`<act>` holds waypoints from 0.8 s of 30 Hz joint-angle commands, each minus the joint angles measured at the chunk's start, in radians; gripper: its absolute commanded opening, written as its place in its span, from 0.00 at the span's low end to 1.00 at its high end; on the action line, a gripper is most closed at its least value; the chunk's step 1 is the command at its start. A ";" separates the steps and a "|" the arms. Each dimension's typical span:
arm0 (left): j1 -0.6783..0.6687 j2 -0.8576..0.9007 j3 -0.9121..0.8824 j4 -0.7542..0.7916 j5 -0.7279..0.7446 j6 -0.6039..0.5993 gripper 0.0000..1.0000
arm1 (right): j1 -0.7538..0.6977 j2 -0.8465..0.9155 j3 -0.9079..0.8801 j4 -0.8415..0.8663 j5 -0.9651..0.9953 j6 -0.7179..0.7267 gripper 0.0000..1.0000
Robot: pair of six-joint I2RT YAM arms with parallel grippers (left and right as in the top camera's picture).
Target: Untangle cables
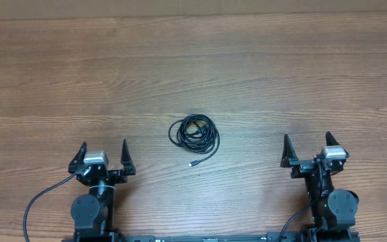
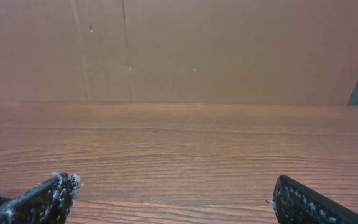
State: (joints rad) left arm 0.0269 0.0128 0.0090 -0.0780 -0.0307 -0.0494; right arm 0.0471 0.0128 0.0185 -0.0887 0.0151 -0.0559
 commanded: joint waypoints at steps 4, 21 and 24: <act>0.006 -0.008 -0.004 0.001 0.006 0.016 0.99 | -0.003 -0.010 -0.011 0.019 -0.057 0.004 1.00; 0.005 -0.008 -0.004 0.251 0.192 0.014 1.00 | -0.003 -0.010 -0.010 0.223 -0.697 0.008 1.00; 0.006 -0.008 -0.004 0.372 0.273 0.016 1.00 | -0.003 -0.010 -0.010 0.257 -0.697 0.008 1.00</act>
State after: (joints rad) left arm 0.0269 0.0132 0.0082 0.2203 0.1165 -0.0486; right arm 0.0471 0.0113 0.0185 0.1455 -0.6537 -0.0551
